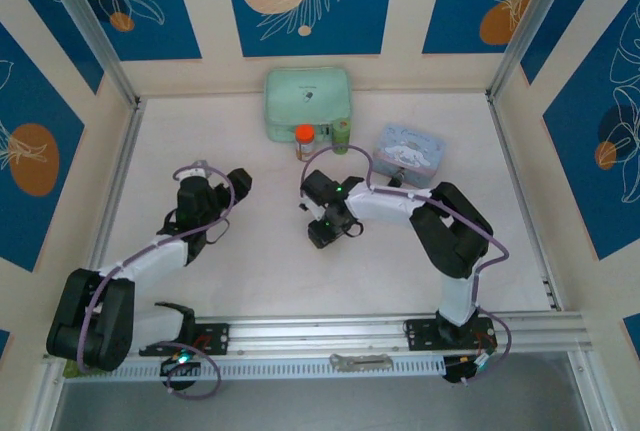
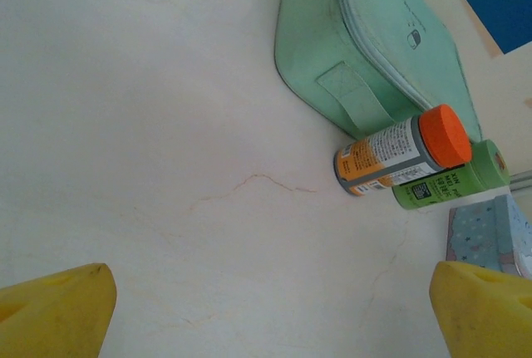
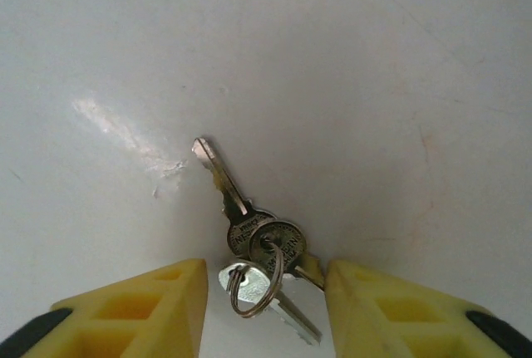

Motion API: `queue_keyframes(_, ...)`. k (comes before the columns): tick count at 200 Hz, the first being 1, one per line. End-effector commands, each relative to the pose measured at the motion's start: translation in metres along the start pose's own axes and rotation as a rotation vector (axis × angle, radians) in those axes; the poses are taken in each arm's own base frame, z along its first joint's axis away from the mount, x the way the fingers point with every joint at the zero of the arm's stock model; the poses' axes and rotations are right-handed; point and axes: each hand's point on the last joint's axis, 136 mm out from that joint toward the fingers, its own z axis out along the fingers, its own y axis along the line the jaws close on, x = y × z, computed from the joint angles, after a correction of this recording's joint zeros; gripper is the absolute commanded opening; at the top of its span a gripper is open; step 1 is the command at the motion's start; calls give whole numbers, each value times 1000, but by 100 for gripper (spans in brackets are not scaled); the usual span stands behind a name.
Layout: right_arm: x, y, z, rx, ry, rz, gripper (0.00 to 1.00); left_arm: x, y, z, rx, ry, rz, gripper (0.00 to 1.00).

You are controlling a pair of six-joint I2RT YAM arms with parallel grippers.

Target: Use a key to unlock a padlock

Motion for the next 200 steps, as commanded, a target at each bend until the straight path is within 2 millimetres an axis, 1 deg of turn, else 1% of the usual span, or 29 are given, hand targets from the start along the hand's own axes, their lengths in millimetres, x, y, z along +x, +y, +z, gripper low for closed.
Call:
queue_keyframes(1, 30, -5, 17, 62, 99, 13, 29, -6, -17, -1, 54, -16, -7, 96)
queue_keyframes(15, 29, -9, 19, 75, 88, 38, 14, -5, -20, -1, 61, -15, -12, 96)
queue_keyframes(37, 23, -8, 18, 40, 55, 62, 0, 0, -26, -2, 85, 6, -39, 96)
queue_keyframes(48, 19, -7, 15, 17, 30, 75, 0, 6, -31, -2, 106, 23, -62, 96)
queue_keyframes(67, 12, -4, 8, -48, -10, 104, 0, 21, -38, -3, 135, 63, -118, 96)
queue_keyframes(98, 4, 2, -2, -193, -63, 183, 0, 55, -54, -3, 154, 140, -195, 96)
queue_keyframes(116, 1, 2, -5, -248, -86, 237, 0, 77, -57, -2, 141, 179, -255, 96)
queue_keyframes(129, -1, 1, -7, -288, -101, 274, 0, 90, -57, 0, 132, 205, -310, 93)
queue_keyframes(143, -3, 1, -10, -332, -119, 314, 0, 103, -59, 2, 121, 232, -352, 93)
queue_keyframes(152, -5, 2, -12, -352, -131, 330, 0, 108, -63, 2, 127, 238, -355, 91)
queue_keyframes(180, -10, 0, -21, -372, -179, 352, 0, 126, -70, 5, 115, 264, -352, 91)
queue_keyframes(200, -14, -2, -32, -383, -218, 356, 0, 132, -79, 9, 146, 278, -358, 86)
